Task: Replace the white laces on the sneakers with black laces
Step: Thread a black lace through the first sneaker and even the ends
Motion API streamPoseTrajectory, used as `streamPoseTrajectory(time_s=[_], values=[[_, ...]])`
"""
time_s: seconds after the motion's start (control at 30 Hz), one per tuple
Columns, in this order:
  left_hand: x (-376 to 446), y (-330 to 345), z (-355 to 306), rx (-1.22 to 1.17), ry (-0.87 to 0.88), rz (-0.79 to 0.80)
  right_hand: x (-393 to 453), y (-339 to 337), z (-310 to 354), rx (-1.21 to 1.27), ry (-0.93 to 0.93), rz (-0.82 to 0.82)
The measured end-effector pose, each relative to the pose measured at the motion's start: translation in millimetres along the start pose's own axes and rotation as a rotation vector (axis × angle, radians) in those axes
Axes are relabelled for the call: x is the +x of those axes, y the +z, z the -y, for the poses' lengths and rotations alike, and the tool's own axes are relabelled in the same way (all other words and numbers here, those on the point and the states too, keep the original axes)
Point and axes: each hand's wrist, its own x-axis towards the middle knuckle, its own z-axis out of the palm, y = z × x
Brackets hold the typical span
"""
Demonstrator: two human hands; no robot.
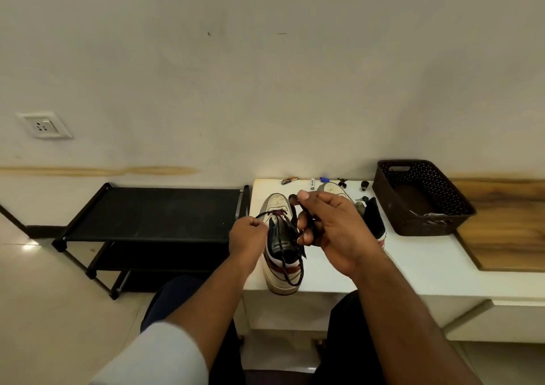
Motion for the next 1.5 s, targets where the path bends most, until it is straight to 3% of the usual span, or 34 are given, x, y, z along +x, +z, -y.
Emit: streamPoseTrajectory(time_s=[0.07, 0.23, 0.37, 0.5, 0.67, 0.8, 0.9, 1.07, 1.23, 1.5], values=[[31, -5, 0, -0.014, -0.124, -0.024, 7, 1, 8, 0.048, 0.005, -0.019], [84, -12, 18, 0.037, -0.483, 0.159, 48, -4, 33, 0.077, -0.017, -0.043], [115, 5, 19, 0.044, -0.511, 0.381, 90, -3, 55, 0.008, -0.099, -0.029], [147, 24, 19, 0.065, -0.520, 0.353, 130, 5, 77, -0.029, -0.167, -0.023], [171, 43, 16, -0.068, -0.407, 0.080, 155, 9, 97, -0.022, -0.260, -0.066], [169, 33, -48, -0.437, -0.128, -0.090, 162, 13, 125, -0.025, -0.403, -0.089], [146, -5, -146, -0.699, 0.178, -0.040, 160, 21, 173, -0.048, -0.507, -0.106], [75, -85, -292, -0.694, 0.557, 0.045, 144, 46, 252, -0.185, -0.630, -0.070], [15, -122, -357, -0.535, 0.685, 0.098, 123, 64, 259, -0.215, -0.610, -0.012], [-50, -134, -398, -0.514, 0.765, 0.095, 86, 69, 284, 0.029, -0.633, -0.006]])
